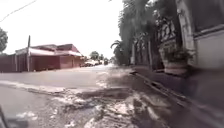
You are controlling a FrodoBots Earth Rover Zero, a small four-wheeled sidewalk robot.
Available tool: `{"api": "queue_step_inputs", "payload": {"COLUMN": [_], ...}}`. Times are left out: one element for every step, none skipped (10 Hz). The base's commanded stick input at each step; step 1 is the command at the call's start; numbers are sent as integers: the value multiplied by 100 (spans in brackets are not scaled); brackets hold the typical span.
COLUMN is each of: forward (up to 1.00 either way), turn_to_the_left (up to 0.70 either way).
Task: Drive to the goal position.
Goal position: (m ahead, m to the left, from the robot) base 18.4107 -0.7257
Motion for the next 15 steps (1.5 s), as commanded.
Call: {"api": "queue_step_inputs", "payload": {"forward": [70, 70, 70, 70, 70, 70, 70, 70, 70, 70, 70, 70, 70, 70, 70], "turn_to_the_left": [2, 4, 8, 14, 19, 24, 1, 1, 2, 3, 3, 1, 1, 1, 1]}}
